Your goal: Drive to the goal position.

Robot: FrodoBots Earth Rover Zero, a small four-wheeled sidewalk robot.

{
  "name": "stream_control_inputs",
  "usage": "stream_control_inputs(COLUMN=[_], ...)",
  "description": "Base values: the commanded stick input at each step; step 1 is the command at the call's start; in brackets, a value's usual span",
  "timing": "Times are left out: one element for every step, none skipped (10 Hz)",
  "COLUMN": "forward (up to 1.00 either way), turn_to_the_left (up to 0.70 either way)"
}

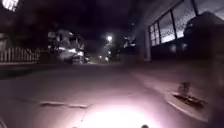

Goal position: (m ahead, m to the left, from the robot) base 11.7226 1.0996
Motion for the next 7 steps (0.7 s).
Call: stream_control_inputs(forward=[0.7, 0.7, 0.7, 0.7, 0.7, 0.7, 0.7], turn_to_the_left=[0.0, 0.0, 0.0, 0.0, 0.0, 0.0, 0.0])
